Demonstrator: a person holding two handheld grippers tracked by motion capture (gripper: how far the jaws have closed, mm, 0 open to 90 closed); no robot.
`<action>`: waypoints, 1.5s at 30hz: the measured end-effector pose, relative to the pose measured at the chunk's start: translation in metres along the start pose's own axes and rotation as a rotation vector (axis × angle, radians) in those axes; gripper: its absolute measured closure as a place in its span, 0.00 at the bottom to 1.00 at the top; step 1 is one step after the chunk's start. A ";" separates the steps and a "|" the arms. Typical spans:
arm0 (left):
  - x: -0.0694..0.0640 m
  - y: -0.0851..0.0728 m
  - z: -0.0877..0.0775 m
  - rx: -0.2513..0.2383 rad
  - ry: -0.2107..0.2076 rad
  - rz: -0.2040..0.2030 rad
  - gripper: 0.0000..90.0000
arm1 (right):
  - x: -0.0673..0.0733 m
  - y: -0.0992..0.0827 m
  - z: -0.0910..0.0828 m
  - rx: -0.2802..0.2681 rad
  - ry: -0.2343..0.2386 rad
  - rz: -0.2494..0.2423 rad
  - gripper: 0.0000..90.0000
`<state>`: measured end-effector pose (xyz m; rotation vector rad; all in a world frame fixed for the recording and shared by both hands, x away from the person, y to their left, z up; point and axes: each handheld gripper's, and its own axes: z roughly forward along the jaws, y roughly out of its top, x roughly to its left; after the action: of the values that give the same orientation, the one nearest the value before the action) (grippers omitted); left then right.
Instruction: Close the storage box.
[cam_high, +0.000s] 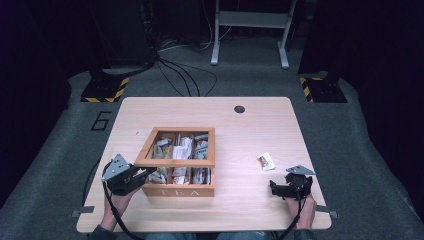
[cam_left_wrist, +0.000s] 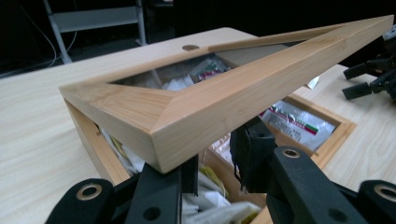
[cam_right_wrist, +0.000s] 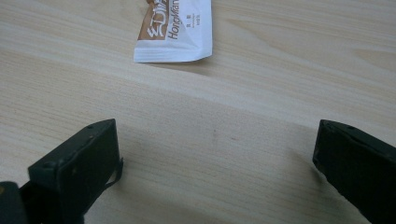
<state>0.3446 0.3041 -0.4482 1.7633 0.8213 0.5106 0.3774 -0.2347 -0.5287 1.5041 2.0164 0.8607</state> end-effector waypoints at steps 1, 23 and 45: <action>-0.001 -0.003 0.001 -0.002 0.004 -0.001 0.80 | 0.000 0.000 0.000 0.001 0.000 -0.001 0.00; 0.003 -0.033 0.002 0.038 0.013 -0.021 0.78 | 0.001 0.000 0.000 -0.002 -0.008 -0.012 0.00; -0.001 -0.035 0.004 0.111 0.020 -0.014 0.62 | 0.001 0.000 0.000 0.005 -0.010 -0.020 0.00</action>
<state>0.3369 0.3071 -0.4828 1.8549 0.8900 0.4816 0.3770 -0.2339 -0.5287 1.4851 2.0248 0.8392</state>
